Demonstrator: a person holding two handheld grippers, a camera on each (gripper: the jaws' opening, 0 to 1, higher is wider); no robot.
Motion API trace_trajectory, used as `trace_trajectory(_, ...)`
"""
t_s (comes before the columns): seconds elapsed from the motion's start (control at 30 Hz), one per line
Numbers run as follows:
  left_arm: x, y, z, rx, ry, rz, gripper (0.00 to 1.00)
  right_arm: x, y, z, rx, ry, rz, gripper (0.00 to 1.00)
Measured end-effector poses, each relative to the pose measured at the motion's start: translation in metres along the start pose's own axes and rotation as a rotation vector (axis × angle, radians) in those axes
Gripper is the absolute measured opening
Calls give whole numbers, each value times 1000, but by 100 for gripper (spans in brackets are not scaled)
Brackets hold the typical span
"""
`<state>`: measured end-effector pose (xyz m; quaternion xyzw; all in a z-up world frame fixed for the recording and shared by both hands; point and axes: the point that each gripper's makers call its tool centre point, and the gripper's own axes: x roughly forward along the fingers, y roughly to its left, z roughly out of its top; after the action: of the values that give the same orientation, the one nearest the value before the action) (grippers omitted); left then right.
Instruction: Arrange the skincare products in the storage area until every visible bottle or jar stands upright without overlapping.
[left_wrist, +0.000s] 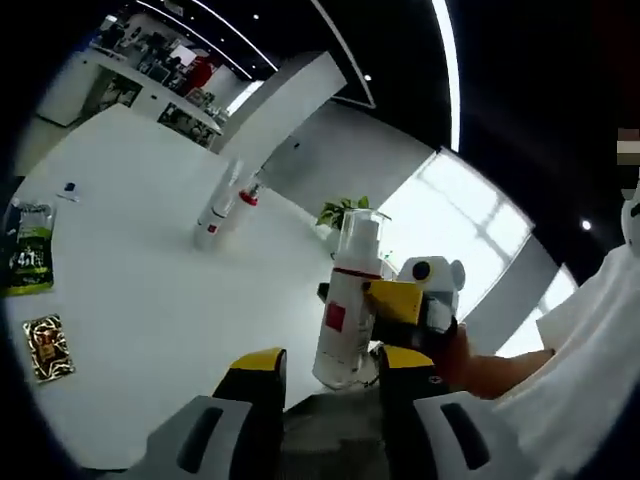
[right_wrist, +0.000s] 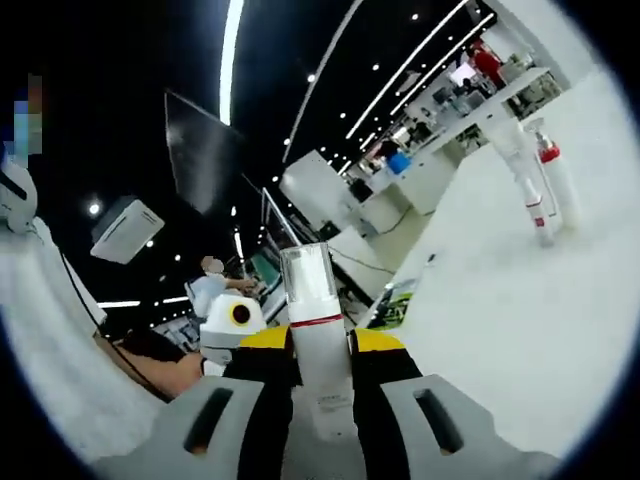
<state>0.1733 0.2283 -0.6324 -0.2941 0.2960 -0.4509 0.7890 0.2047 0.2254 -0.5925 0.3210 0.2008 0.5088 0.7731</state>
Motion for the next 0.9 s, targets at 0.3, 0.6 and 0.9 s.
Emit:
trace_trajectory(0.3,1,-20,3,3,-31,-74,46,8,36,-6,107,38,184,20)
trace_trajectory(0.6,-4,-35,-2,25,-19,-162,37,20,51,-15,181,72,240,20)
trace_trajectory(0.9,-9,-38,-4,85,-28,-185,24,27,55,-21,157,94,223,21)
